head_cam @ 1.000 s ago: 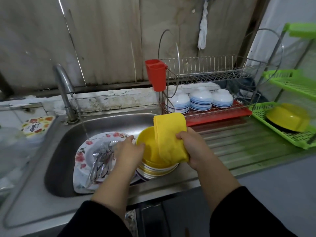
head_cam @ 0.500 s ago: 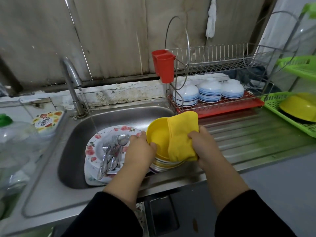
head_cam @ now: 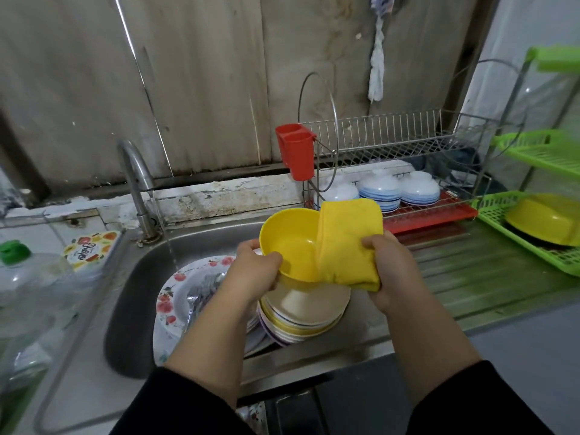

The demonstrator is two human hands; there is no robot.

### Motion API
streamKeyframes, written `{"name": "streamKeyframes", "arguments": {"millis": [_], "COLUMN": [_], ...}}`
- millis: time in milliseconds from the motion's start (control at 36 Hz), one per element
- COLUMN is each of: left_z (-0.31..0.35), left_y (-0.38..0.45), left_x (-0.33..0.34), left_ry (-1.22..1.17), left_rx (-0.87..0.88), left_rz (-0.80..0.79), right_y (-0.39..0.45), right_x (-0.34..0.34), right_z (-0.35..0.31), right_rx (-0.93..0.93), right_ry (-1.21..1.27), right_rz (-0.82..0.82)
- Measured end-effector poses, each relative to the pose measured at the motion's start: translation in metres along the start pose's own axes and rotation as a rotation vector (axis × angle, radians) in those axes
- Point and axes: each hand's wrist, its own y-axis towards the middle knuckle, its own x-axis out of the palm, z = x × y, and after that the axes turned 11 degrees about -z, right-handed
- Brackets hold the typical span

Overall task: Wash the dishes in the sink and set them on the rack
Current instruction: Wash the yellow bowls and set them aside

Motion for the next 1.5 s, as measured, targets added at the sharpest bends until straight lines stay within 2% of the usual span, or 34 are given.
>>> {"name": "streamKeyframes", "arguments": {"millis": [83,194,333,444,500,556,611,694,806,889,917,1000,1028,1083,1139,1167,1194,1250,1306,1361,1389,1417,1472,1500], "left_z": [0.013,0.024,0.035,0.041,0.04,0.045,0.049,0.053,0.055,0.058,0.059,0.058,0.058,0.058,0.06,0.06,0.062,0.069,0.077,0.08,0.08,0.078,0.073,0.072], "left_y": [-0.004,-0.004,0.001,0.006,0.005,0.006,0.009,0.012,0.004,-0.001,-0.003,-0.007,-0.008,-0.009,-0.011,-0.011,-0.011,-0.014,-0.016,-0.018,-0.018,-0.017,-0.016,-0.016], "left_x": [-0.003,-0.004,0.001,0.004,0.006,0.006,0.005,0.003,0.005,0.006,0.005,-0.004,-0.007,-0.011,-0.01,-0.009,-0.01,-0.012,-0.016,-0.021,-0.022,-0.025,-0.026,-0.026], "left_ry": [-0.086,-0.251,-0.525,-0.67,-0.667,-0.67,-0.639,-0.544,-0.441,-0.412,-0.42,-0.466,-0.469,-0.381,-0.28,-0.257,-0.262,-0.289,-0.297,-0.346,-0.358,-0.349,-0.29,-0.278], "left_rx": [-0.032,-0.056,-0.001,0.03,0.03,0.054,0.055,0.124,0.258,0.279,0.268,0.223,0.223,0.249,0.259,0.251,0.241,0.253,0.259,0.25,0.243,0.245,0.263,0.278], "left_rz": [-0.029,0.071,0.169,0.124,0.181,0.27,0.339,0.394,0.355,0.286,0.274,0.25,0.24,0.242,0.26,0.256,0.248,0.213,0.187,0.191,0.205,0.214,0.222,0.223], "right_y": [0.004,0.011,0.02,0.027,0.03,0.036,0.038,0.039,0.04,0.045,0.045,0.04,0.038,0.035,0.037,0.041,0.047,0.058,0.057,0.042,0.035,0.03,0.031,0.036], "right_x": [0.004,0.015,0.031,0.038,0.039,0.042,0.047,0.058,0.079,0.092,0.095,0.097,0.096,0.092,0.089,0.09,0.091,0.096,0.105,0.11,0.108,0.106,0.099,0.097], "right_z": [-0.011,-0.021,-0.025,-0.027,-0.028,-0.035,-0.04,-0.046,-0.037,-0.027,-0.027,-0.035,-0.039,-0.047,-0.051,-0.052,-0.052,-0.05,-0.049,-0.05,-0.05,-0.052,-0.056,-0.06], "right_rx": [0.036,0.088,0.124,0.138,0.086,0.006,-0.087,-0.162,-0.106,-0.238,-0.273,-0.218,-0.19,-0.174,-0.316,-0.381,-0.443,-0.576,-0.589,-0.472,-0.413,-0.352,-0.306,-0.351], "right_ry": [0.066,0.122,0.158,0.107,-0.022,-0.255,-0.407,-0.573,-0.953,-1.231,-1.237,-1.156,-1.242,-1.601,-2.029,-2.141,-2.134,-1.827,-1.446,-1.196,-1.192,-1.311,-1.804,-2.049], "right_rz": [-0.054,-0.122,-0.216,-0.256,-0.21,-0.182,-0.195,-0.338,-0.624,-0.609,-0.62,-0.848,-0.921,-0.96,-0.865,-0.775,-0.663,-0.565,-0.648,-0.853,-0.93,-0.986,-1.002,-0.922]}}
